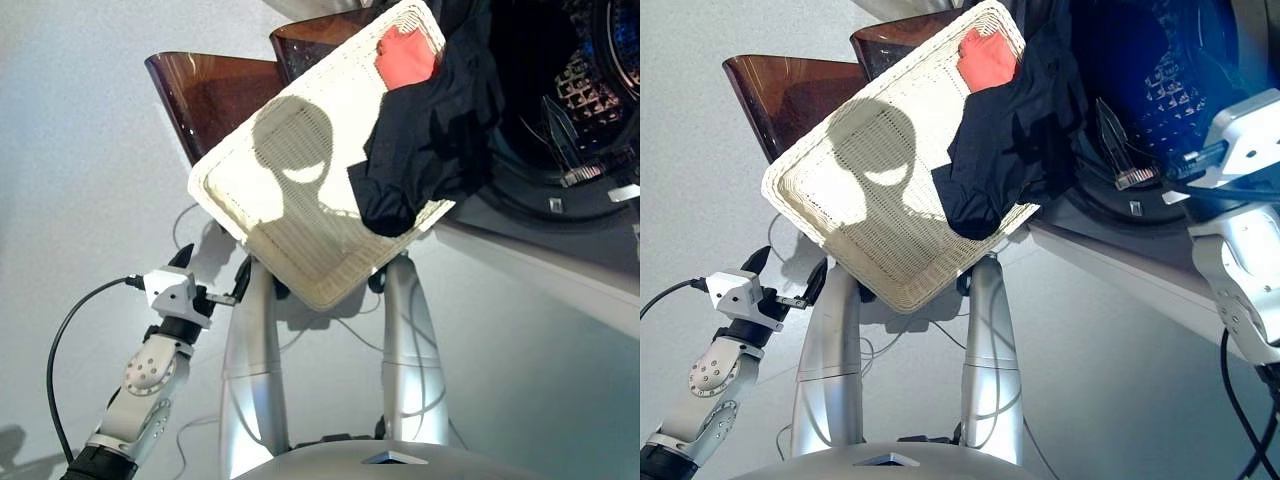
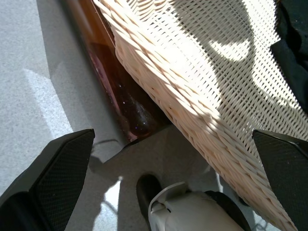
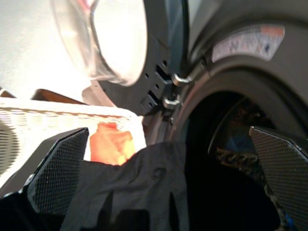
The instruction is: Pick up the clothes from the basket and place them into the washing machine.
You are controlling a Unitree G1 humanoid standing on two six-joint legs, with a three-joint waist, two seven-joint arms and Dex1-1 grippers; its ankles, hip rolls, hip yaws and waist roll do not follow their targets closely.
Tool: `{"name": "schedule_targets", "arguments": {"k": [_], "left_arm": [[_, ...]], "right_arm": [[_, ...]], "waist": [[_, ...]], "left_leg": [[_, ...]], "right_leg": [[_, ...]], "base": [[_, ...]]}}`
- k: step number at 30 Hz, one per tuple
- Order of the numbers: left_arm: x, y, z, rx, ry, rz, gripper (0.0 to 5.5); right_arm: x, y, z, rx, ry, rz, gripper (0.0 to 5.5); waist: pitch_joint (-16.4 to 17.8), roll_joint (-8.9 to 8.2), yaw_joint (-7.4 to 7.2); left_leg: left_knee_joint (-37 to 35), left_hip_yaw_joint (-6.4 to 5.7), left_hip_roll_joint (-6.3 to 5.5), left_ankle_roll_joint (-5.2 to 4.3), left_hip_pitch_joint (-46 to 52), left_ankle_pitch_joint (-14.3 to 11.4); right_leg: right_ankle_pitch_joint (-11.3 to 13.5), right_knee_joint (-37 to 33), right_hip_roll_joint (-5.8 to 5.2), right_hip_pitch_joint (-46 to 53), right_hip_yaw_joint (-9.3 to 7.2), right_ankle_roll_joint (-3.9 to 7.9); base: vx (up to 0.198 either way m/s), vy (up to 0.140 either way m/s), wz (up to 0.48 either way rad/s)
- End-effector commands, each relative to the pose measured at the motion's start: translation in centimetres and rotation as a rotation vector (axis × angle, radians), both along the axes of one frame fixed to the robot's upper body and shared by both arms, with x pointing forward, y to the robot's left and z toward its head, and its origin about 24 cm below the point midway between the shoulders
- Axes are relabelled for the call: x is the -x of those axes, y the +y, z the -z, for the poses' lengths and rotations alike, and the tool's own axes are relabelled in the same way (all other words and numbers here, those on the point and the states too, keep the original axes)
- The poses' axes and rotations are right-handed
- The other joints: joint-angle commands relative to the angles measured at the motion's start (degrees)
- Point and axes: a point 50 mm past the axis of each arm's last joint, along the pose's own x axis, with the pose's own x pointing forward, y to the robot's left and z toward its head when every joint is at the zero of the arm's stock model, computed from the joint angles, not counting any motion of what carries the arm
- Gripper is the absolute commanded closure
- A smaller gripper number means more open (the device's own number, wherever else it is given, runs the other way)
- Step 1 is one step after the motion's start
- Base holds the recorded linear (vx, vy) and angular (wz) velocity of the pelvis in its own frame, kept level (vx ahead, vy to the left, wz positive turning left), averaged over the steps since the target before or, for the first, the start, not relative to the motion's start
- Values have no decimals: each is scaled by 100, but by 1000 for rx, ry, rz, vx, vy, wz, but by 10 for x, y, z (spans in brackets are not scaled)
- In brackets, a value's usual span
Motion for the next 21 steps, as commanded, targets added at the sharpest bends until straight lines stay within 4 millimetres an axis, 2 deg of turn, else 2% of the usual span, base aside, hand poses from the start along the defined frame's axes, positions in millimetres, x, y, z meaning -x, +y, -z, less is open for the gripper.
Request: {"name": "schedule_targets", "arguments": {"k": [1, 3, 7, 9, 12, 15, 18, 21], "left_arm": [[1, -14, -14, 48, -95, 32, 0], [1, -15, -13, 58, -93, 23, 0], [-2, -17, -13, 62, -94, 17, 0], [-4, -19, -12, 67, -94, 10, 0], [-7, -24, -12, 84, -96, 3, 0], [-10, -28, -11, 115, -105, -15, 0], [-12, -33, -9, 138, -106, -19, 0], [-14, -33, -10, 136, -110, -22, 0]], "right_arm": [[-1, 12, -12, 21, -76, -30, 0], [-5, 14, -7, 10, -70, -20, 0], [-22, 27, -8, 98, -121, 67, 0], [-39, 36, -14, 189, -165, 143, 0], [-72, 46, -30, 336, -238, 321, 0], [-100, 70, -41, 462, -302, 428, 0], [-120, 87, -33, 433, -244, 442, 0], [-130, 95, -27, 547, -213, 458, 0]], "waist": [[-29, 281, 6], [-12, 298, 29], [31, 331, 119], [62, 361, 178], [113, 407, 337], [164, 455, 368], [192, 496, 409], [202, 502, 431]], "left_leg": [[-459, -265, 64, -268, -252, 625], [-464, -262, 63, -256, -239, 629], [-453, -254, 45, -242, -228, 623], [-429, -247, 34, -232, -233, 611], [-420, -224, 27, -216, -248, 599], [-387, -202, 28, -201, -290, 585], [-418, -187, 7, -190, -316, 613], [-438, -193, -16, -192, -334, 622]], "right_leg": [[69, -95, 103, 98, -346, -282], [70, -82, 95, 95, -350, -287], [53, -45, 93, 106, -330, -295], [49, -28, 103, 91, -316, -305], [57, -13, 92, 58, -303, -314], [54, 13, 101, 28, -298, -326], [73, 31, 102, -12, -304, -332], [81, 31, 97, -30, -307, -330]], "base": [[0, 0, 0], [0, 0, 0], [0, 0, 0], [0, 0, 0], [0, 0, 0], [0, 0, 0], [0, 0, 0], [0, 0, 0]]}}
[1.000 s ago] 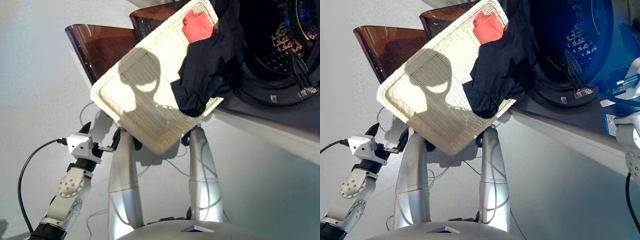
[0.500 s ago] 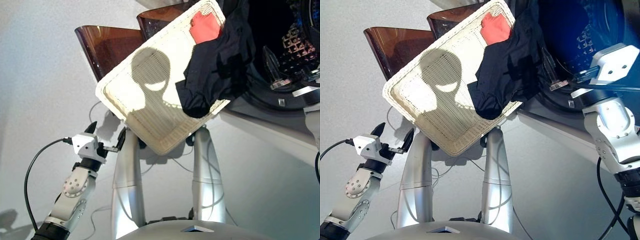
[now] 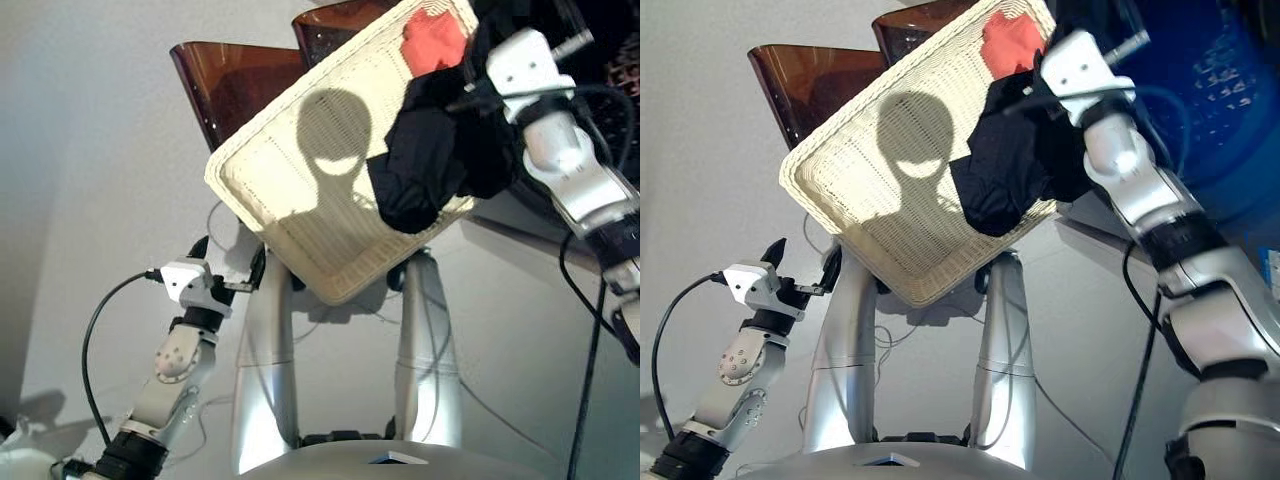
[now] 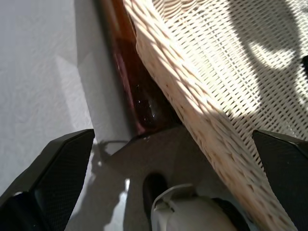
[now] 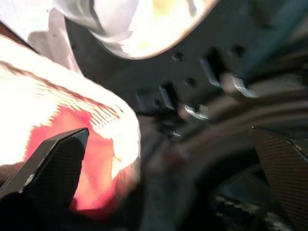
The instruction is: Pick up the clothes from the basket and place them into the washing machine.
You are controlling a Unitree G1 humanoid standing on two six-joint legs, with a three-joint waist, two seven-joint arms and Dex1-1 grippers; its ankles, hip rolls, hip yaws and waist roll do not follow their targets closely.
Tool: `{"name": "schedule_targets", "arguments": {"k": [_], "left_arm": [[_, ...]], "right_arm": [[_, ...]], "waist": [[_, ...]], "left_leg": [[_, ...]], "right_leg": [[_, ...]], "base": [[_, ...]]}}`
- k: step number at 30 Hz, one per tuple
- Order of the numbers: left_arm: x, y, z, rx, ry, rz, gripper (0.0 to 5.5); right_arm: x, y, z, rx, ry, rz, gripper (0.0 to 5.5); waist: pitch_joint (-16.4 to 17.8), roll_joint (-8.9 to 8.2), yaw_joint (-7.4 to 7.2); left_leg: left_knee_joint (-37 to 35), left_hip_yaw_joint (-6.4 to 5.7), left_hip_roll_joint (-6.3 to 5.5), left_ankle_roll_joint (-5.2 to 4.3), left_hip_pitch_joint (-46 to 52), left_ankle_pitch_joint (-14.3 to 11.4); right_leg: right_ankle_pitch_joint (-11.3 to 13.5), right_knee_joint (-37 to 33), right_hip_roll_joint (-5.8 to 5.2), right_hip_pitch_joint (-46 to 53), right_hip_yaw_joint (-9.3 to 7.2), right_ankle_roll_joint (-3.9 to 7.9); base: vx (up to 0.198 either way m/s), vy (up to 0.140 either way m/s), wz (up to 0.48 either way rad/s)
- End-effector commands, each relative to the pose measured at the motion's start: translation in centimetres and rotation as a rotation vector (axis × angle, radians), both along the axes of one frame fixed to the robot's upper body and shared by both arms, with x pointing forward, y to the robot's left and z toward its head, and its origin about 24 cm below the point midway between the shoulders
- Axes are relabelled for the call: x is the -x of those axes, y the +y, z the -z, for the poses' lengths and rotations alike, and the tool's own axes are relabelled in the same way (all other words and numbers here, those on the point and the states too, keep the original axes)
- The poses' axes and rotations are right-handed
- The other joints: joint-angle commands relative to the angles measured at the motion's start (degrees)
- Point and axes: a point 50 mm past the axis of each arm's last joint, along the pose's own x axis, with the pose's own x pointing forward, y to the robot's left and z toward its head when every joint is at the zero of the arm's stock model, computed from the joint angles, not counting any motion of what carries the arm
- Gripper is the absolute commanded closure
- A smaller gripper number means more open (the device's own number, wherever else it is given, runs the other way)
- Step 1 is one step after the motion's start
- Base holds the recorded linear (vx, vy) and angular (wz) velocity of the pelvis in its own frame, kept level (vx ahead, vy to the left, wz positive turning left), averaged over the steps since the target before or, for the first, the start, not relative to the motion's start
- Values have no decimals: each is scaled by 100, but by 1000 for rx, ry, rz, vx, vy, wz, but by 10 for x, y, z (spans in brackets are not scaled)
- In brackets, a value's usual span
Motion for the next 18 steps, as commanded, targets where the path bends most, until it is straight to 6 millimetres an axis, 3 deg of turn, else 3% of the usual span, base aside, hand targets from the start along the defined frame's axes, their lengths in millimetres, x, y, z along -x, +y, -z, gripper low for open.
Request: {"name": "schedule_targets", "arguments": {"k": [1, 12, 15, 18], "left_arm": [[6, -2, -13, -18, -75, 16, 0], [6, 0, -12, -56, -62, 56, 0], [5, 0, -9, -57, -42, 60, 0], [5, -1, -8, -57, -33, 62, 0]], "right_arm": [[-3, 0, -3, 173, -16, 46, 0], [-20, -6, -2, 574, 148, 181, 0], [-24, -19, -9, 524, 198, 242, 0], [-27, -44, -4, 456, 264, 347, 0]], "waist": [[-107, 102, -20], [-87, 41, -7], [-86, 39, -22], [-60, 32, -8]], "left_leg": [[-464, -177, -103, -88, -309, 610], [-460, -193, -97, -95, -345, 623], [-487, -197, -100, -99, -340, 641], [-516, -199, -112, -102, -319, 665]], "right_leg": [[99, -82, 35, 62, -286, -219], [160, -115, 17, 24, -300, -212], [176, -138, 3, 22, -312, -209], [191, -156, 11, 34, -315, -209]], "base": [[0, 0, 0], [0, 0, 0], [0, 0, 0], [0, 0, 0]]}}
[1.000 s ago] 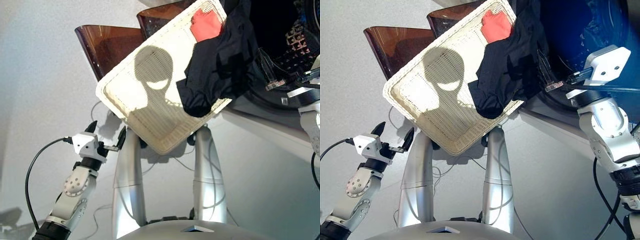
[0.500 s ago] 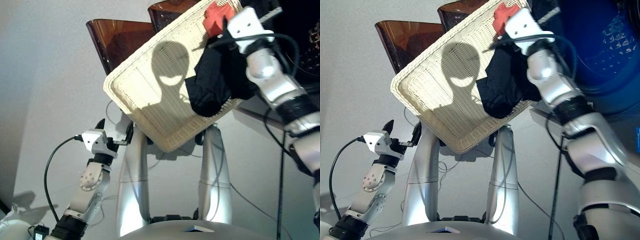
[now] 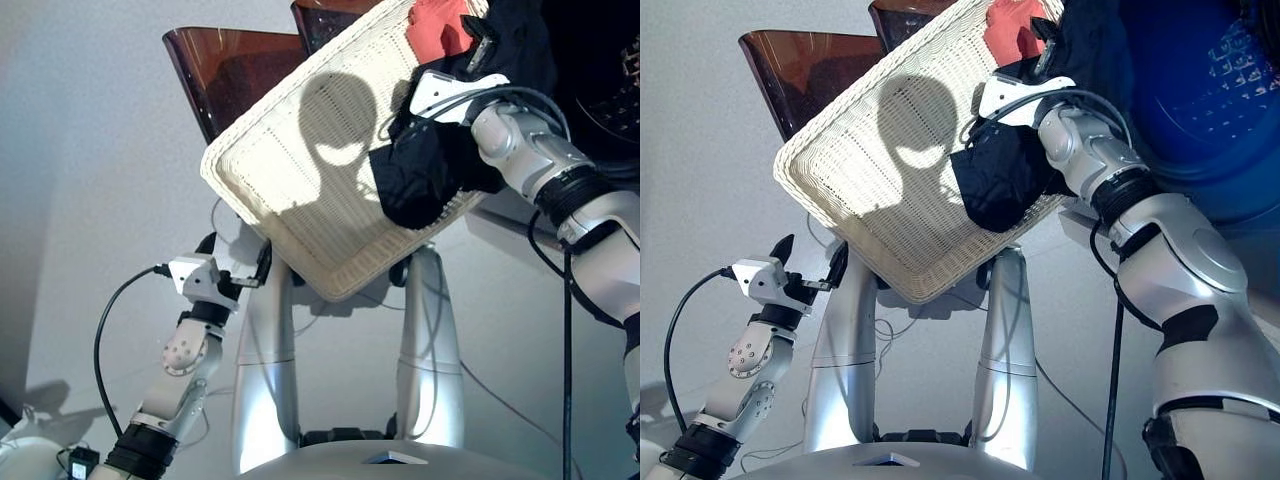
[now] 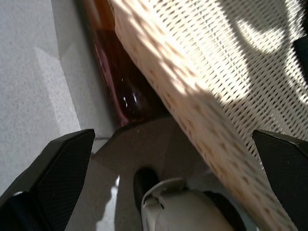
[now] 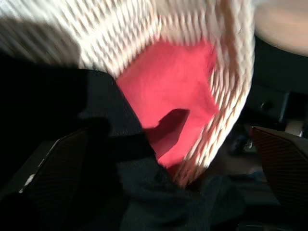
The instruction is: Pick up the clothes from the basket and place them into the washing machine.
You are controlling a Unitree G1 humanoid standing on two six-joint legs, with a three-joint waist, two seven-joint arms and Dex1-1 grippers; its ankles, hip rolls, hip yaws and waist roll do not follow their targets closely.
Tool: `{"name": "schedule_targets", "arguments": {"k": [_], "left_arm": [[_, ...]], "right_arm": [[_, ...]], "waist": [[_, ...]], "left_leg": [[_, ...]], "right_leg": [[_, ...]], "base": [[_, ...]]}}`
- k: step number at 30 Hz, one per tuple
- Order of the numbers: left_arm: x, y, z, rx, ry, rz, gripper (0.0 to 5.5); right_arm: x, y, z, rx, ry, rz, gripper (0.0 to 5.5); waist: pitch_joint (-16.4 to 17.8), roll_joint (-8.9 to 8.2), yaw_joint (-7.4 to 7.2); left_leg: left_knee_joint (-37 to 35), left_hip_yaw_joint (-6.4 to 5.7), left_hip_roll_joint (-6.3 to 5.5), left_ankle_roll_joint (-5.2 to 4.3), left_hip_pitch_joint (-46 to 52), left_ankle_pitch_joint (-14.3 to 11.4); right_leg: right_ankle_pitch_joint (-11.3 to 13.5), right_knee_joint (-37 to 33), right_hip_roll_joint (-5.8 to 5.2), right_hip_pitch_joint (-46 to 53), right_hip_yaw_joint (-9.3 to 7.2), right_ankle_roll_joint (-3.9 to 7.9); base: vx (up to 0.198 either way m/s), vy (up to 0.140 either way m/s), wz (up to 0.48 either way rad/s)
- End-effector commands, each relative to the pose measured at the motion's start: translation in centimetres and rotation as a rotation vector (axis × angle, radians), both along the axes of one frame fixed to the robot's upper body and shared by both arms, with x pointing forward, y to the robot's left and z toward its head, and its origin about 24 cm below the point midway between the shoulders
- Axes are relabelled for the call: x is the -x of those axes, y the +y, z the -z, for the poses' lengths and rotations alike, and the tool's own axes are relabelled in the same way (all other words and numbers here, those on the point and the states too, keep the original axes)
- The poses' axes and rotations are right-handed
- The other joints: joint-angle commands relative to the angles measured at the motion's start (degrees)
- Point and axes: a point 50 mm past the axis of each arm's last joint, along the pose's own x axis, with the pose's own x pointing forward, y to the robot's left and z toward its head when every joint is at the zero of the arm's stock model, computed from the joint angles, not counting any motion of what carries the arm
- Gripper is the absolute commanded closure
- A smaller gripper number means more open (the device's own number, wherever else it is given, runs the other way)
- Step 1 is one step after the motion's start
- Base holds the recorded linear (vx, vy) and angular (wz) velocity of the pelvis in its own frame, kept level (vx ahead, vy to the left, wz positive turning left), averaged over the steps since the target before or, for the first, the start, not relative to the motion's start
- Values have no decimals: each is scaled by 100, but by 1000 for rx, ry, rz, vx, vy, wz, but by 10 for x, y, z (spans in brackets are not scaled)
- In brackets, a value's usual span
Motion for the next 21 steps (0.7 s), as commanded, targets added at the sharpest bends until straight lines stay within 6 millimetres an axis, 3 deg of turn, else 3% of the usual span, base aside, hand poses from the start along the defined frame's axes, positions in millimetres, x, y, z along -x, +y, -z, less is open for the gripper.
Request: {"name": "schedule_targets", "arguments": {"k": [1, 7, 12, 21], "left_arm": [[8, -2, -9, -20, -52, 16, 0], [7, -7, -6, 2, -32, 23, 0], [7, -11, -4, 27, -24, 22, 0], [3, -13, -4, 34, -34, 35, 0]], "right_arm": [[-2, -21, -16, -72, -20, 118, 0], [-5, -38, -16, -169, -23, 260, 0], [-1, -57, -19, -421, -96, 325, 0], [3, -66, 23, -999, -67, 243, 0]], "waist": [[-137, 33, 16], [-105, 32, -1], [-98, 63, -13], [-49, 124, -6]], "left_leg": [[-601, -112, -126, -105, -199, 665], [-605, -96, -134, -91, -197, 653], [-644, -76, -146, -82, -178, 655], [-626, -56, -193, -76, -165, 627]], "right_leg": [[163, -144, 15, 73, -246, -238], [188, -183, 24, 81, -250, -250], [197, -205, 37, 79, -239, -253], [146, -160, 61, 101, -223, -272]], "base": [[0, 0, 0], [0, 0, 0], [0, 0, 0], [0, 0, 0]]}}
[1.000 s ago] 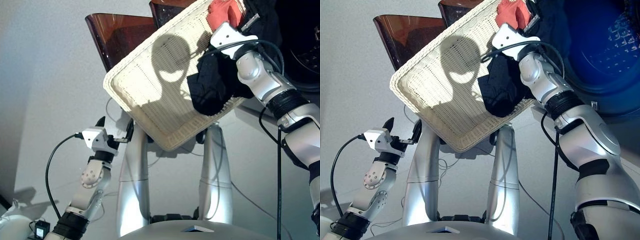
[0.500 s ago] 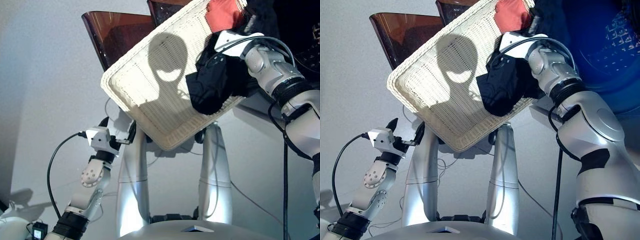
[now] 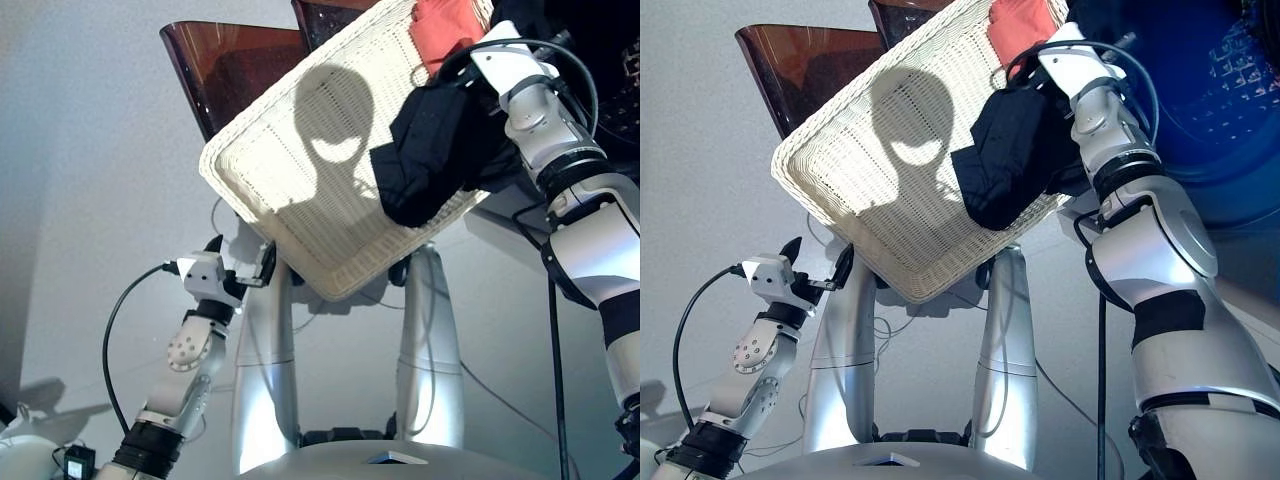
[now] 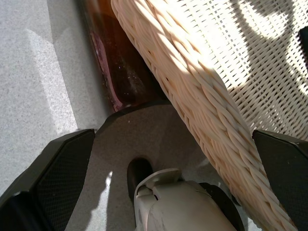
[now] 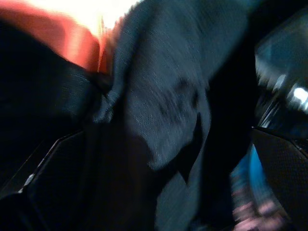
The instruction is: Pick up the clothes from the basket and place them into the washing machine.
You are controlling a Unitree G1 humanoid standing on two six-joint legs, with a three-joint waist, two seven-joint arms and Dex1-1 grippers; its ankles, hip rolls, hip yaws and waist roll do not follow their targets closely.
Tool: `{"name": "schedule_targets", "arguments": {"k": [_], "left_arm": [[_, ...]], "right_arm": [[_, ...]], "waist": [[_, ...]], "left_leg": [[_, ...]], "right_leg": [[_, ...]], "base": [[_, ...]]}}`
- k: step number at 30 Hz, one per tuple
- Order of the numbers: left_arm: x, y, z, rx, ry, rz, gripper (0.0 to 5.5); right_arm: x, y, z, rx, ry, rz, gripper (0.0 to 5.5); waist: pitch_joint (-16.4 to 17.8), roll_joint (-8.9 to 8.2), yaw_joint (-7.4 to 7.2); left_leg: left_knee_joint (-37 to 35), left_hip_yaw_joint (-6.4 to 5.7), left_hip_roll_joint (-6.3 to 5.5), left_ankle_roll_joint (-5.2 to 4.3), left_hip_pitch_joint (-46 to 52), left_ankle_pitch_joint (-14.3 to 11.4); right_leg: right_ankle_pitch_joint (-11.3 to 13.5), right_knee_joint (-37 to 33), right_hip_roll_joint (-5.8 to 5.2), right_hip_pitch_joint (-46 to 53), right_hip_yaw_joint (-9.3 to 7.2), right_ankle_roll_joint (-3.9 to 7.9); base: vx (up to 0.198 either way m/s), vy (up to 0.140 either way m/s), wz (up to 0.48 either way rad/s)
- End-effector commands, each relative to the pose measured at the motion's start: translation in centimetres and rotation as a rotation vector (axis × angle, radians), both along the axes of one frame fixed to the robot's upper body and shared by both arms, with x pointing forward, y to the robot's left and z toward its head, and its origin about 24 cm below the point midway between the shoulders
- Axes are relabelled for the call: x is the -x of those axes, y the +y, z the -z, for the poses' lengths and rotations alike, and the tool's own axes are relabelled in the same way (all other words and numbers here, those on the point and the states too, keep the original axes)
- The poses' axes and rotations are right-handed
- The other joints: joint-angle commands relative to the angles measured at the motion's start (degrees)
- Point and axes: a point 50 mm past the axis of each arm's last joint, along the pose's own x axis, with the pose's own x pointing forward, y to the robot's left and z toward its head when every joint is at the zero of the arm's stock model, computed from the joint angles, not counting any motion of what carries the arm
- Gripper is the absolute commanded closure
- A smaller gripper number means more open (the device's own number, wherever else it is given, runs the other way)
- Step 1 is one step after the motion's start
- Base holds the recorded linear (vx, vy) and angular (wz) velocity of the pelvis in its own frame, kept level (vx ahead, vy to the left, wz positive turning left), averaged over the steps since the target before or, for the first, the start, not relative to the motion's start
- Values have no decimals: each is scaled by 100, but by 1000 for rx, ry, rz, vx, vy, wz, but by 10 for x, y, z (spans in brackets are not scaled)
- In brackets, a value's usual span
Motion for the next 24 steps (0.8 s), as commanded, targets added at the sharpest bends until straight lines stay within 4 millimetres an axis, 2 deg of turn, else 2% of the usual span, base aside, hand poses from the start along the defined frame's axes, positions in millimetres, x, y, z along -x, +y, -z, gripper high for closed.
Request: {"name": "schedule_targets", "arguments": {"k": [1, 3, 4, 6, 7, 8, 9, 10, 11, 12, 16, 24], "left_arm": [[8, -9, -8, 12, -62, 33, 0], [8, -9, -9, 17, -67, 39, 0], [8, -11, -9, 22, -69, 45, 0], [8, -11, -11, 26, -78, 56, 0], [8, -13, -12, 32, -83, 66, 0], [8, -14, -14, 35, -91, 69, 0], [8, -14, -14, 36, -93, 73, 0], [8, -15, -15, 39, -95, 76, 0], [9, -16, -15, 39, -94, 80, 0], [9, -17, -15, 40, -95, 82, 0], [8, -18, -15, 39, -95, 86, 0], [7, -18, -15, 37, -92, 66, 0]], "right_arm": [[6, -20, 15, -188, -23, 16, 0], [7, -22, 18, -237, -26, 16, 0], [7, -22, 21, -239, -13, 13, 101], [7, -25, 24, -228, 7, 21, 192], [7, -25, 22, -214, 13, 22, 201], [7, -25, 23, -212, 20, 19, 289], [7, -25, 23, -204, 29, 17, 300], [7, -25, 23, -192, 40, 15, 365], [7, -25, 25, -165, 61, 13, 490], [7, -25, 25, -152, 68, 15, 550], [6, -24, 28, -54, 128, 27, 550], [7, -29, 28, -57, 128, 87, 550]], "waist": [[-56, 163, 45], [-42, 181, 96], [-26, 195, 123], [-15, 233, 178], [-10, 259, 214], [-5, 279, 237], [3, 295, 256], [6, 314, 276], [13, 331, 304], [14, 340, 320], [-6, 361, 365], [-26, 349, 373]], "left_leg": [[-614, -50, -193, -68, -164, 618], [-581, -51, -193, -59, -168, 610], [-559, -53, -196, -53, -177, 611], [-523, -61, -196, -44, -194, 610], [-512, -49, -203, -43, -205, 614], [-488, -48, -207, -38, -216, 613], [-485, -56, -210, -36, -231, 619], [-484, -58, -213, -37, -244, 628], [-464, -58, -218, -30, -268, 638], [-452, -60, -218, -27, -277, 643], [-471, -64, -231, -22, -291, 670], [-490, -64, -237, -17, -317, 664]], "right_leg": [[135, -140, 25, 90, -211, -266], [124, -108, 21, 79, -204, -268], [122, -88, 17, 72, -201, -268], [118, -53, 12, 47, -192, -270], [112, -28, 0, 27, -196, -275], [109, -9, -1, 17, -197, -277], [107, 1, -2, 7, -198, -277], [107, 7, -4, -4, -198, -278], [103, 44, -5, -30, -199, -285], [101, 53, -10, -40, -203, -288], [108, 63, -17, -72, -205, -295], [110, 33, -11, -83, -201, -293]], "base": [[0, 0, 0], [0, 0, 0], [0, 0, 0], [0, 0, 0], [0, 0, 0], [0, 0, 0], [0, 0, 0], [0, 0, 0], [0, 0, 0], [0, 0, 0], [0, 0, 0], [0, 0, 0]]}}
